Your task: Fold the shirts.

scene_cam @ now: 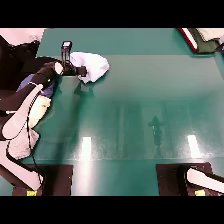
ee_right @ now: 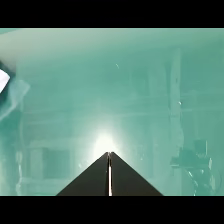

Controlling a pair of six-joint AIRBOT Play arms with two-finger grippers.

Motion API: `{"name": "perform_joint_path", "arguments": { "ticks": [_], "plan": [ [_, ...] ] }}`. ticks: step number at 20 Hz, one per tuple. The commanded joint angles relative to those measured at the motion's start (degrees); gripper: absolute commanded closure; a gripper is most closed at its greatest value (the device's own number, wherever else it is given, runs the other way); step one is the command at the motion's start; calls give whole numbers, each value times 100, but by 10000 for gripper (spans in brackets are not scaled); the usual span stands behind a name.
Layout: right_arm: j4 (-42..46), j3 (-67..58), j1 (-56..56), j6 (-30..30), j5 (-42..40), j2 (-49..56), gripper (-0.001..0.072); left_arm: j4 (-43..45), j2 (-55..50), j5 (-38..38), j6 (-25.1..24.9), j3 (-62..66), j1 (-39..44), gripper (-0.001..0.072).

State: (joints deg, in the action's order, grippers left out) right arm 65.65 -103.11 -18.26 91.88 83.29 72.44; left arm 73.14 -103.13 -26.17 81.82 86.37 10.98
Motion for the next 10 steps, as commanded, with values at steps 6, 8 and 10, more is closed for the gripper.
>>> {"name": "perform_joint_path", "arguments": {
  "ticks": [6, 8, 10],
  "plan": [
    [0, 2, 4, 0, 131, 2, 698, -330, -120, -490, -195, 391, 153, 679],
    [-7, 2, 4, 2, 127, 2, 698, -337, -118, -1495, -448, 1220, 153, 680],
    [-15, 0, 2, 2, 79, 0, 698, -476, -48, -2588, -745, 2430, 153, 680]
  ]
}}
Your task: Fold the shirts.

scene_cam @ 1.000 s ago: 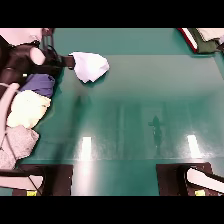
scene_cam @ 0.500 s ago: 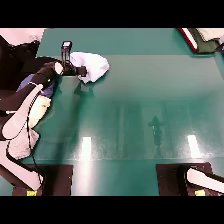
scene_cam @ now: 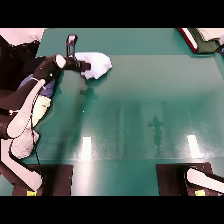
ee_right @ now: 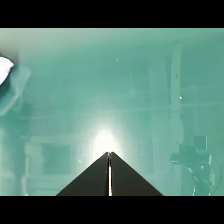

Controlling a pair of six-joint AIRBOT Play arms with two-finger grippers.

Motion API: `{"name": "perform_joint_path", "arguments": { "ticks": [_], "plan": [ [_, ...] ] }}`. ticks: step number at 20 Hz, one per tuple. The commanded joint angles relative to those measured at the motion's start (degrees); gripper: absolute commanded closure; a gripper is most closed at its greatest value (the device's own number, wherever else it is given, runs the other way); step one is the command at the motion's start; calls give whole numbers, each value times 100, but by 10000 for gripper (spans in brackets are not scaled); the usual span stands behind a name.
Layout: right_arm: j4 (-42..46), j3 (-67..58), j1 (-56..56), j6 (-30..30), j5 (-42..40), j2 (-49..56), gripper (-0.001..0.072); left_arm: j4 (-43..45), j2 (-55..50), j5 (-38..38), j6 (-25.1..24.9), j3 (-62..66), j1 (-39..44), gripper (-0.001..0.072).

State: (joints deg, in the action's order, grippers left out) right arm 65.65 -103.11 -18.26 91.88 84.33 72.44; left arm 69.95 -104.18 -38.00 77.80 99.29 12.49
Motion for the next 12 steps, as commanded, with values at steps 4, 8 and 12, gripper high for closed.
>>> {"name": "perform_joint_path", "arguments": {
  "ticks": [4, 8, 12],
  "plan": [
    [-22, -4, 4, 2, -258, -109, 698, -903, 977, -2223, -485, 2334, 4, 681],
    [-22, -4, 4, 2, -599, -457, 698, -2308, 2433, -2848, -804, 1899, 63, 681],
    [-17, -4, 2, 2, -817, -885, 697, -2516, 3158, -3510, -1043, 1862, 920, 681]
  ]
}}
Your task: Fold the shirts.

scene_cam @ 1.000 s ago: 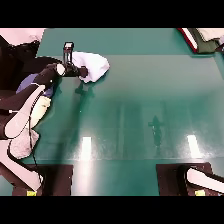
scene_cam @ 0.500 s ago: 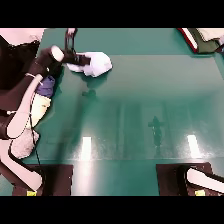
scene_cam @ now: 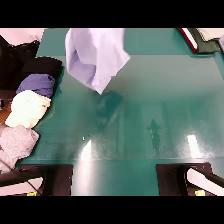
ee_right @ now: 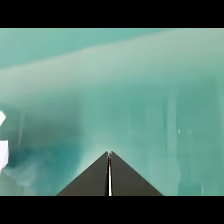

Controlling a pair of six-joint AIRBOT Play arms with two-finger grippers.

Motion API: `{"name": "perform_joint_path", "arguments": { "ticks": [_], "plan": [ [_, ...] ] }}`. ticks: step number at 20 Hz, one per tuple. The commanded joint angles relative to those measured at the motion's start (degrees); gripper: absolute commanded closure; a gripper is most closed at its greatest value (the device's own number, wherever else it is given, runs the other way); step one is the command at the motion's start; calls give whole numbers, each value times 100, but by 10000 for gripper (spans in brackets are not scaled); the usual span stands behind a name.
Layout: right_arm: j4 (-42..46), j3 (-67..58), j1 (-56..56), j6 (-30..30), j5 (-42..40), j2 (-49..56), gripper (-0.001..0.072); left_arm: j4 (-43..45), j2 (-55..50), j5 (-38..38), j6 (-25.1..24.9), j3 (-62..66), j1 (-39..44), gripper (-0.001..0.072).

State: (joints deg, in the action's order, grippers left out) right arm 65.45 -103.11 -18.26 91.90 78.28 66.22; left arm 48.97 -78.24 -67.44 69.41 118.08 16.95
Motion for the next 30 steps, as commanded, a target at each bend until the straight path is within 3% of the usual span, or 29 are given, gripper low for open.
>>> {"name": "perform_joint_path", "arguments": {
  "ticks": [1, 6, 10, 15, 16, 17, 18, 20, 22, 23, 26, 30],
  "plan": [
    [2, -4, 2, 0, -236, -343, 698, -417, 623, -581, -264, -17, 743, 681],
    [-2, -4, 4, 0, -223, -673, 698, -55, 409, -525, -450, -374, 1923, 681],
    [2, -4, 4, 0, -203, -833, 698, 636, -101, -824, -424, -1082, 2223, 680],
    [4, 0, 4, 0, 2, -807, 697, 1628, -811, -258, 337, -1447, 1873, 674],
    [7, 2, 2, 0, 17, -798, 698, 1641, -844, -101, 435, -1447, 1661, 417],
    [7, 2, 2, 0, 24, -798, 698, 1646, -826, -35, 654, -1427, 1403, 115],
    [13, 2, 2, -2, 17, -796, 698, 1641, -811, -142, 885, -1364, 1143, 82],
    [24, 2, 2, -2, 11, -796, 698, 1593, -737, -796, 1233, -1335, 638, 82],
    [31, 2, 0, -2, 9, -791, 698, 1458, -715, -1661, 1314, -1497, 435, 82],
    [35, 2, -2, -2, 7, -789, 698, 1357, -634, -1696, 1314, -1818, 457, 82],
    [57, 2, 0, -2, 2, -791, 698, 833, -391, -1235, 1309, -3128, 870, 82],
    [57, 2, 0, -2, 22, -791, 698, 761, -302, -337, 1309, -4594, 1801, 81]
  ]
}}
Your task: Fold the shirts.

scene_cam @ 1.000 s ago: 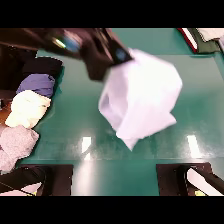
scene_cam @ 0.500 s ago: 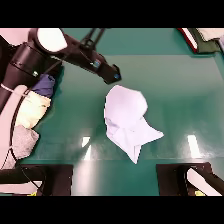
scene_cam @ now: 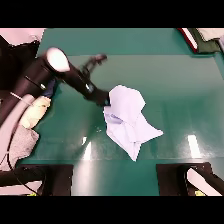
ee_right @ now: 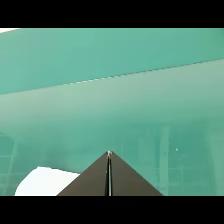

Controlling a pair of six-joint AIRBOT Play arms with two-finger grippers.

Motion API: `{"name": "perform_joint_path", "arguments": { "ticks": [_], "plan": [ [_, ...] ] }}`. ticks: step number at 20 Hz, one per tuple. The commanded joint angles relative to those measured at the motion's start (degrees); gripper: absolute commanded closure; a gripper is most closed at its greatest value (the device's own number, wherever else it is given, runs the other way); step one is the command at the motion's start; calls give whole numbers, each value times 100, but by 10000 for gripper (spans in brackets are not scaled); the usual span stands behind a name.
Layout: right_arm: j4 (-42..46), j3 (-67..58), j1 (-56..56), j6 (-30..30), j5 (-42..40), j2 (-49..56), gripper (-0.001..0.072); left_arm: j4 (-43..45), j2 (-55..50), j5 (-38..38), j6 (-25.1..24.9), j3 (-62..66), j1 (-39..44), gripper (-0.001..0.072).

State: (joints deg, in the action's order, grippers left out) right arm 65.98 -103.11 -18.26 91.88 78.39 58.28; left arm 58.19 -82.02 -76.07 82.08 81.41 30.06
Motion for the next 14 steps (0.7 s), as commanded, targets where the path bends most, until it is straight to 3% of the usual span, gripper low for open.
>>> {"name": "perform_joint_path", "arguments": {
  "ticks": [1, 5, 7, 14],
  "plan": [
    [4, 2, 0, 0, 11, 2, 697, -160, 76, 728, 44, -1172, 643, 81],
    [4, 2, 0, 0, 13, 2, 697, -378, 70, 1410, 59, -1759, 745, 82],
    [2, 2, 0, 0, 13, 4, 698, -800, 4, 1414, -120, -1871, 754, 82],
    [-2, 70, 4, 0, 195, 136, 698, -811, -424, 1729, -118, -1902, 1123, 83]
  ]
}}
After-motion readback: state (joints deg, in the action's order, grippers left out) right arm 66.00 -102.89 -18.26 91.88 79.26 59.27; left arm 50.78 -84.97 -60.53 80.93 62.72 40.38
